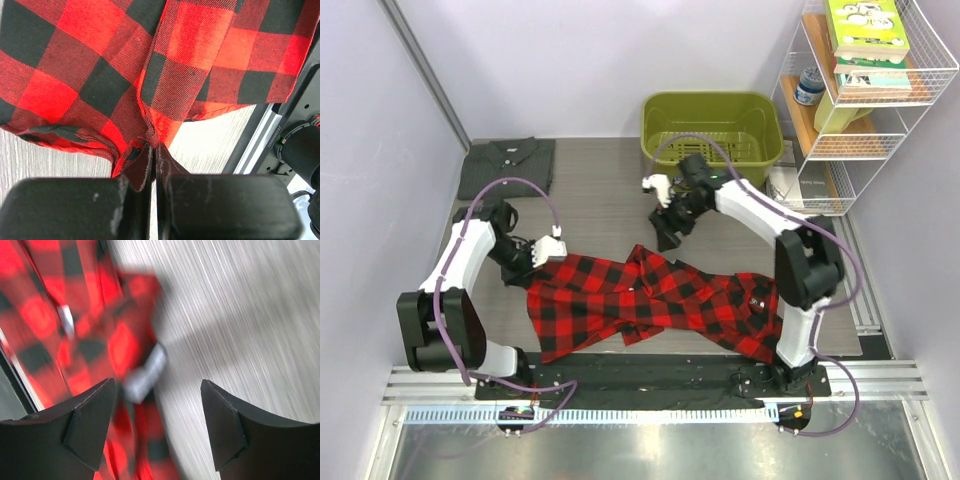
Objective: Fold and stack the long sleeve shirts
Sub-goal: Flatten the shirt out
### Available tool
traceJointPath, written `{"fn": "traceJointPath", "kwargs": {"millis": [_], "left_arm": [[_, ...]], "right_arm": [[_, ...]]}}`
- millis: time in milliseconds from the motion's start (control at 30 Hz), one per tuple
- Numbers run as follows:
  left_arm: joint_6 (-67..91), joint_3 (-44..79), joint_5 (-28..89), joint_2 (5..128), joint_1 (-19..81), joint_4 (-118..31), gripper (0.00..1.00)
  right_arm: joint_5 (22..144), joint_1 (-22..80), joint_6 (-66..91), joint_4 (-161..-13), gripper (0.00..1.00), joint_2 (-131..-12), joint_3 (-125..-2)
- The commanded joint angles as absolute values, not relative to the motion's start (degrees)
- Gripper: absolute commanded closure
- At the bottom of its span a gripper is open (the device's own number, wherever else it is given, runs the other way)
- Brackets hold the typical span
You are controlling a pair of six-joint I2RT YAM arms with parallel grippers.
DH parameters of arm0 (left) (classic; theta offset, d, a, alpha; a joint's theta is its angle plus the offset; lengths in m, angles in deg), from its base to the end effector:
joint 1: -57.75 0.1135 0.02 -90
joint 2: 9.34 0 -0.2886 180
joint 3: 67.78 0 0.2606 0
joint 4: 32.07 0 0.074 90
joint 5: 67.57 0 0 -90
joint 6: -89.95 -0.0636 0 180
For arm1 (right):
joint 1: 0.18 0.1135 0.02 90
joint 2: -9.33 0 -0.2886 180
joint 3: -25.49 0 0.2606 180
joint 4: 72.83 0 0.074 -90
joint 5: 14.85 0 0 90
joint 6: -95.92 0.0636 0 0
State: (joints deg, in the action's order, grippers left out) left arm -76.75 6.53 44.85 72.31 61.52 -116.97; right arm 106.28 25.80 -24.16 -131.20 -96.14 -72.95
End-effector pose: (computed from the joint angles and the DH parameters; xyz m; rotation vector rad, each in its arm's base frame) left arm 0.2325 -0.0090 0.2331 1.7032 2.3235 -0.4722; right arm 0.3533 0.2088 0.2430 -1.3669 2.2300 0.7064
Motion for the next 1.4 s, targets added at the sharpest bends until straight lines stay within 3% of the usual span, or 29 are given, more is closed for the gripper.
{"fn": "traceJointPath", "kwargs": {"millis": [0,133,233,267,300,333,400,467,867,1033,1233,1367], "left_arm": [[-75.8,7.2,43.3,71.0,61.4,-116.3,1.0],[-76.2,5.0,42.5,68.7,61.4,-116.3,1.0],[-76.9,3.1,41.9,66.9,61.4,-115.7,1.0],[-77.0,2.9,41.8,66.5,61.4,-115.5,1.0],[-76.9,2.7,41.7,66.2,61.4,-115.5,1.0],[-76.7,2.8,41.4,66.2,61.4,-115.5,1.0],[-75.8,3.1,41.4,66.1,61.5,-115.5,1.0],[-75.5,3.1,42.0,66.0,61.7,-115.7,1.0],[-80.0,2.6,44.1,65.5,62.0,-121.1,1.0],[-79.6,6.7,46.1,66.4,62.1,-126.2,1.0],[-76.5,15.9,50.6,65.2,62.5,-131.6,1.0],[-63.9,21.0,52.8,67.8,62.6,-126.9,1.0]], "right_arm": [[109.8,30.9,-10.7,-122.7,0.26,-103.0,-80.6],[107.3,33.0,-8.1,-120.1,0.2,-109.1,-83.4],[105.3,34.2,-7.9,-118.8,0.21,-112.1,-84.7],[105.1,34.5,-8.3,-119.3,0.29,-112.8,-85.2],[105.1,34.5,-8.9,-120.2,0.45,-113.2,-86.5],[105.0,34.5,-9.2,-120.9,0.73,-112.9,-87.0],[104.6,34.1,-9.9,-122.3,0.91,-109.4,-87.1],[104.5,33.9,-9.5,-123.4,0.99,-106.0,-87.2],[82.1,32.9,-15.1,-120.5,0.99,-77.5,-79.9],[76.2,32.9,-19.5,-118.7,0.99,-74.3,-78.5],[81.3,32.9,-24.1,-115.9,0.99,-66.9,-76.2],[81.5,33.9,-30.1,-109.5,0.99,-71.1,-77.5]]}}
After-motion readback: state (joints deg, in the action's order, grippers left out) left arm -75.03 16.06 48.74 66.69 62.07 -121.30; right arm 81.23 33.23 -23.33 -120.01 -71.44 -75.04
